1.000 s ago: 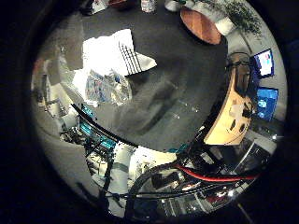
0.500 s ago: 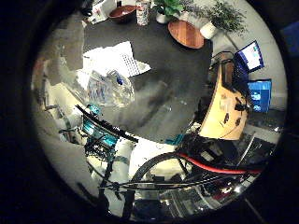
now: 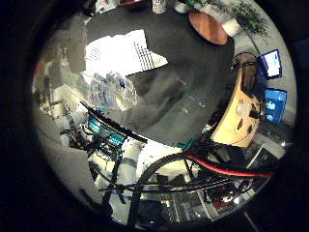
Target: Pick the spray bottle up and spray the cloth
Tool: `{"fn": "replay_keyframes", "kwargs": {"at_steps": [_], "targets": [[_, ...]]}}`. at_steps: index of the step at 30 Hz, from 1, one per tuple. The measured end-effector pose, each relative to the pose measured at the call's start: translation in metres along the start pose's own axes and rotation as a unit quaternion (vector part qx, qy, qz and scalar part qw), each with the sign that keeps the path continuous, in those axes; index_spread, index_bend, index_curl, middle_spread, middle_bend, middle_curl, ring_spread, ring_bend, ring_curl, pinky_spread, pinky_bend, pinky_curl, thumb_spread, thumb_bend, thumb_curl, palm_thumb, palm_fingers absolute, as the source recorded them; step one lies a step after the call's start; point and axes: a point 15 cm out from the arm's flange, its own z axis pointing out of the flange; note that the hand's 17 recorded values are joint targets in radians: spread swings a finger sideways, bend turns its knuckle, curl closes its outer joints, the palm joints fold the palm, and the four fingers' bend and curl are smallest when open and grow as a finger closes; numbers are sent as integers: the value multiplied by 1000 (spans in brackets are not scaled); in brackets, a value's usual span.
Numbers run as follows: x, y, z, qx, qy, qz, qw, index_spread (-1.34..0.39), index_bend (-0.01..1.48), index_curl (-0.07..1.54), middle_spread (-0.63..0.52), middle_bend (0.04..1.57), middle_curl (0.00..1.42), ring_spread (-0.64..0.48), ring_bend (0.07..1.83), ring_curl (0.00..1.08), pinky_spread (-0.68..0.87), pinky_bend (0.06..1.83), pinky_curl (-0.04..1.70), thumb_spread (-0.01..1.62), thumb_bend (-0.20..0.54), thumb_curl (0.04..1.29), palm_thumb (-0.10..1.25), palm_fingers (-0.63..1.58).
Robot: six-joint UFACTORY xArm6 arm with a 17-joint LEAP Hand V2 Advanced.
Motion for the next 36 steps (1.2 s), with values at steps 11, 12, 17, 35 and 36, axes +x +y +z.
{"fn": "replay_keyframes", "kwargs": {"at_steps": [11,12,17,35,36], "targets": [[-9,-9,17,-17,-3,13,1000,-275,1134,662,-188,1321,658,-214,1436,568,-307,1276,647,455,-22,974,1013,1230],[-12,-9,14,-13,-3,12,1000,-275,1134,662,-188,1321,658,-214,1436,568,-307,1276,647,455,-22,973,1013,1230],[-36,-11,-3,22,-12,0,1000,-275,1134,662,-190,1322,658,-214,1436,568,-307,1276,647,455,-22,972,1013,1230],[-208,0,-59,132,-147,-136,971,-281,1133,663,-190,1322,657,-214,1436,568,-306,1277,645,455,-21,970,1014,1230],[-218,-2,-59,134,-158,-145,967,-282,1133,663,-190,1322,657,-214,1436,568,-306,1277,645,455,-21,969,1014,1230]]}}
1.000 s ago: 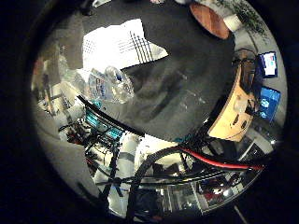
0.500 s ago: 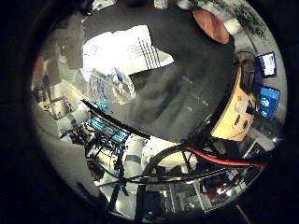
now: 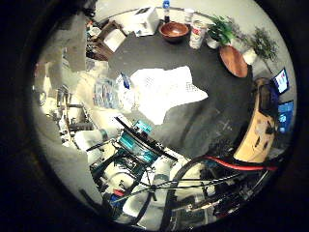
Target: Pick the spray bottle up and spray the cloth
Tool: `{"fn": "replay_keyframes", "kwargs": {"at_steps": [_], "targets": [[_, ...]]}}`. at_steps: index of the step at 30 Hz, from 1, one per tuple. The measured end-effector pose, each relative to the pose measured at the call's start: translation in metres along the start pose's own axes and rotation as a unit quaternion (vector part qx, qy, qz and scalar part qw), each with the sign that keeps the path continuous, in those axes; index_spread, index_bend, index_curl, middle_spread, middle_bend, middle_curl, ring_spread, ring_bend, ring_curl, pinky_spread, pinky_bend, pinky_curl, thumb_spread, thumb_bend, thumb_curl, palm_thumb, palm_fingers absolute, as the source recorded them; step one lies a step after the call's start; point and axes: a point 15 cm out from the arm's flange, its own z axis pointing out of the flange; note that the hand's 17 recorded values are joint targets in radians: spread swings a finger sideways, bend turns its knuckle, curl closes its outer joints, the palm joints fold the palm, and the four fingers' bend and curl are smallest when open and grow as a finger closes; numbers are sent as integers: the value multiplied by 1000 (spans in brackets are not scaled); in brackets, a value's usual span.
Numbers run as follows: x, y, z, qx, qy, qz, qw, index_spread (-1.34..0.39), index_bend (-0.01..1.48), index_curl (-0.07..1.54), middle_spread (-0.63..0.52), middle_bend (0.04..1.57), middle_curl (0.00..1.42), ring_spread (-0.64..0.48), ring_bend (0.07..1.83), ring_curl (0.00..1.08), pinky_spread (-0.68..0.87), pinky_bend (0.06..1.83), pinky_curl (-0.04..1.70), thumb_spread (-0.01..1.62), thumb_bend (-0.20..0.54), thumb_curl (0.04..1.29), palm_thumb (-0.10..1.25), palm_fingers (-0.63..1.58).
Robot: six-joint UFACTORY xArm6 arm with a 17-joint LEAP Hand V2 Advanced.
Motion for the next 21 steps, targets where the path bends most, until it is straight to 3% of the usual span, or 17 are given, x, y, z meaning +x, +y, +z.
{"fn": "replay_keyframes", "kwargs": {"at_steps": [8,14,21], "targets": [[-55,-23,44,-4,-116,-80,990,-283,1133,663,-190,1322,657,-214,1436,568,-306,1278,645,455,-21,969,1014,1230],[-55,-51,91,7,-143,-122,982,-281,1132,660,-182,1315,660,-214,1439,568,-307,1278,645,447,-22,969,1010,1225],[-36,-83,138,29,-136,-124,983,-281,1133,658,-180,1313,664,-214,1439,568,-310,1274,647,443,-22,968,1010,1226]]}}
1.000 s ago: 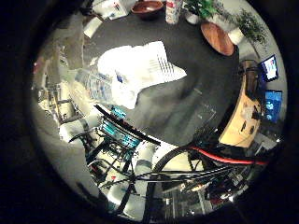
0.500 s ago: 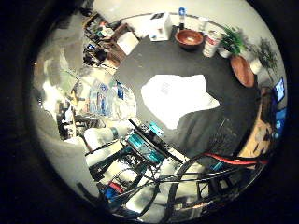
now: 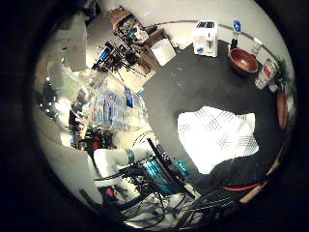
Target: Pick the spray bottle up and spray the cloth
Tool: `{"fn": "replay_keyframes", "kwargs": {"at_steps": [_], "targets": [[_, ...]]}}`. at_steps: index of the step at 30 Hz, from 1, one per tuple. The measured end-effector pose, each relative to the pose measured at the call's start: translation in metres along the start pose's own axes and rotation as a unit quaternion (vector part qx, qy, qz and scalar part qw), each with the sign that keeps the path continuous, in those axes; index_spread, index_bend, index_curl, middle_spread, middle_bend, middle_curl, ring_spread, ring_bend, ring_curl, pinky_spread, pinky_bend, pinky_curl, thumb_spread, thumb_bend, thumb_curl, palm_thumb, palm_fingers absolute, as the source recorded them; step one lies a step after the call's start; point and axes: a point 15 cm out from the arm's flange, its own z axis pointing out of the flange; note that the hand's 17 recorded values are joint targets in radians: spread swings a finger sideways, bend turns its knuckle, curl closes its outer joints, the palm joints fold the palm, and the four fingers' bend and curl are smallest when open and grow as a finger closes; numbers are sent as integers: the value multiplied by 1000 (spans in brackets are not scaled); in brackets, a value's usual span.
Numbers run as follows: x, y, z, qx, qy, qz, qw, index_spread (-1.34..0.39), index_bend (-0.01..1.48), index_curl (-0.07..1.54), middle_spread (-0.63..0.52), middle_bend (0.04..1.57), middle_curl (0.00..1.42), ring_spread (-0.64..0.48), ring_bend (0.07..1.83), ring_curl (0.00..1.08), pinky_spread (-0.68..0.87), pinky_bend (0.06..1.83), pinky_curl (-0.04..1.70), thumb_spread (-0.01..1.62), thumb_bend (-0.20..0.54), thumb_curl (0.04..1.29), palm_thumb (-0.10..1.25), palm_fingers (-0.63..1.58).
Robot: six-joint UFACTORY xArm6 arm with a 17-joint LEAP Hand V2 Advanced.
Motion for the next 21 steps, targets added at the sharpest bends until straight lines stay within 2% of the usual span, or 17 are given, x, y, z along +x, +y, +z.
{"fn": "replay_keyframes", "kwargs": {"at_steps": [13,21], "targets": [[71,-36,73,51,61,-38,996,-291,1136,653,-180,1307,665,-213,1431,566,-315,1266,653,413,-22,978,1012,1226],[111,-35,118,52,86,-54,993,-291,1136,652,-180,1307,665,-213,1430,567,-317,1263,658,396,-22,974,1009,1227]]}}
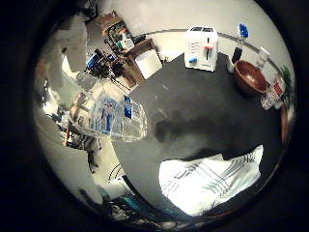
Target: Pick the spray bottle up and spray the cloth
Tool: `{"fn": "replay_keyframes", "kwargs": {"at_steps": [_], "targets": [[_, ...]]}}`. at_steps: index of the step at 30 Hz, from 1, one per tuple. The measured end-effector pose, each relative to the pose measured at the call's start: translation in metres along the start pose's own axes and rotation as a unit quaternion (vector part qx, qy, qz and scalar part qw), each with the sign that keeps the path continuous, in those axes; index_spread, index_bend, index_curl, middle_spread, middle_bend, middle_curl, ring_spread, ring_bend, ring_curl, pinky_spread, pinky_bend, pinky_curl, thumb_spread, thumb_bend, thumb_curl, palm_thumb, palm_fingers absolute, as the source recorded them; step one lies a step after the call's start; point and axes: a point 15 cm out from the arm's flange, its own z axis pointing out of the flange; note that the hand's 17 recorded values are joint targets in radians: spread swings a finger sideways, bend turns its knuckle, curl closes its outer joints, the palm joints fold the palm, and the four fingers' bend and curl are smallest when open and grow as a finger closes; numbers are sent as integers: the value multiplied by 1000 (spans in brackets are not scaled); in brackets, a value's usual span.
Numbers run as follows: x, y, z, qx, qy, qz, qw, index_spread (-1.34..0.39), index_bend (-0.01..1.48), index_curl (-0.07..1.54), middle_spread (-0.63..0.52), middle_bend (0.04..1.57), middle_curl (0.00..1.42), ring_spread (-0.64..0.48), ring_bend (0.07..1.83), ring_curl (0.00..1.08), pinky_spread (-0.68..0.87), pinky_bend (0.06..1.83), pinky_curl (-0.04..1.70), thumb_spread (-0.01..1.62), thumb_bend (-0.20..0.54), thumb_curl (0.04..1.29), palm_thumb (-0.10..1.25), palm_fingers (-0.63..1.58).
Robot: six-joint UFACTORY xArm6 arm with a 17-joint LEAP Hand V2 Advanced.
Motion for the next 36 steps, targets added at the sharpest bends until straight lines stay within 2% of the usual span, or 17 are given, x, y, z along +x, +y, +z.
{"fn": "replay_keyframes", "kwargs": {"at_steps": [7,14,17,18,21,23,25,27,28,30,32,36], "targets": [[31,25,40,-20,8,19,1000,-291,1136,651,-180,1307,665,-213,1430,567,-316,1256,656,392,-23,972,1007,1227],[46,31,47,-19,17,28,999,-291,1135,650,-180,1306,664,-213,1428,567,-322,1251,654,390,-25,966,986,1229],[49,25,40,-11,23,28,999,-293,1130,652,-183,1300,661,-212,1419,561,-340,1231,637,432,-51,941,885,1234],[52,23,38,-6,27,28,999,-300,1111,649,-183,1292,657,-210,1411,555,-360,1221,623,461,-52,927,844,1230],[59,20,31,1,33,32,999,-354,932,613,-201,1217,618,-230,1393,525,-475,1144,558,566,-59,858,720,1172],[63,19,27,3,35,34,999,-424,799,580,-240,1135,579,-280,1308,479,-562,1045,492,636,-54,798,651,1094],[66,16,21,7,38,35,999,-479,682,556,-282,1042,546,-324,1230,445,-556,1047,478,706,-48,751,615,1009],[66,15,18,8,38,36,999,-541,579,526,-333,867,484,-345,1163,405,-442,1053,481,828,-43,680,560,828],[67,15,17,8,38,38,999,-559,566,520,-339,826,469,-338,1144,395,-395,1055,483,863,-42,656,545,784],[65,14,15,8,37,36,999,-578,540,496,-314,688,419,-278,1037,343,-196,1104,495,943,-49,589,471,569],[63,14,14,7,37,34,999,-570,508,478,-278,615,391,-200,971,305,-1,1160,501,970,-46,535,414,478],[60,17,14,-8,49,16,999,-531,492,455,-224,557,367,-38,847,238,333,1143,463,975,-36,470,380,356]]}}
